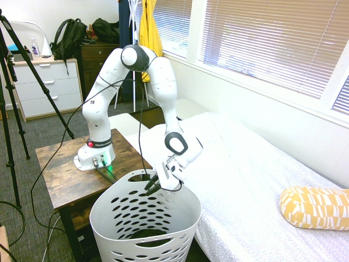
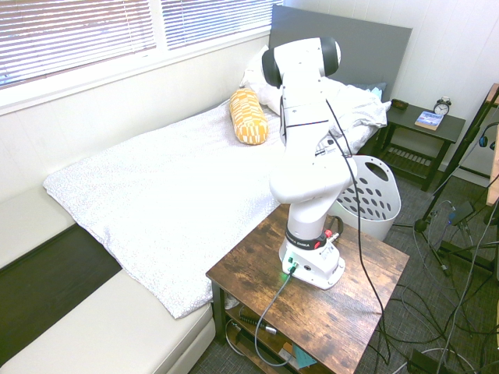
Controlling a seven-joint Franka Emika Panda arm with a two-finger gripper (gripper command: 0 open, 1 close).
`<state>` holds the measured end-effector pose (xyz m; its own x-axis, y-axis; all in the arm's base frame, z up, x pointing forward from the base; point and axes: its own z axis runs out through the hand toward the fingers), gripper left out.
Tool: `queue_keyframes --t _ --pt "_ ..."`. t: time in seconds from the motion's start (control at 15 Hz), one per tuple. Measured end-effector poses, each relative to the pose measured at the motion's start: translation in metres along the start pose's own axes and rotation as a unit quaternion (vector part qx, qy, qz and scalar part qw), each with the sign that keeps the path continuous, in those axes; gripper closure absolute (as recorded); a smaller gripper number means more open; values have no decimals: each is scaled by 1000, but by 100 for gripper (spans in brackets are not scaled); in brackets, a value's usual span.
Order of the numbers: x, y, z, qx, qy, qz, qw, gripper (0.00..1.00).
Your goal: Put my clothes in the laundry bag
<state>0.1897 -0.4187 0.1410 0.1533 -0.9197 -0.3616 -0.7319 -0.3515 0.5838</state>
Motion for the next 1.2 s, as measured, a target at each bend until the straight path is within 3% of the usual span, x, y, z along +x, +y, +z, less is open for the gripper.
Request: queue_keyframes --t 0.13,0.27,0.47,0.67,0.8,1.0,1.2 --pt "6 7 -38 35 32 1 999 0" --pt "-3 25 -107 74 77 -5 994 0" --pt "-58 19 -219 136 145 -40 979 0" --pt "-152 -70 -313 202 214 -86 952 0" --pt "-223 -144 -350 218 250 -121 936 0" --pt "-308 -237 -372 246 272 -178 913 0" --pt "-380 -295 -377 265 265 -235 897 0"
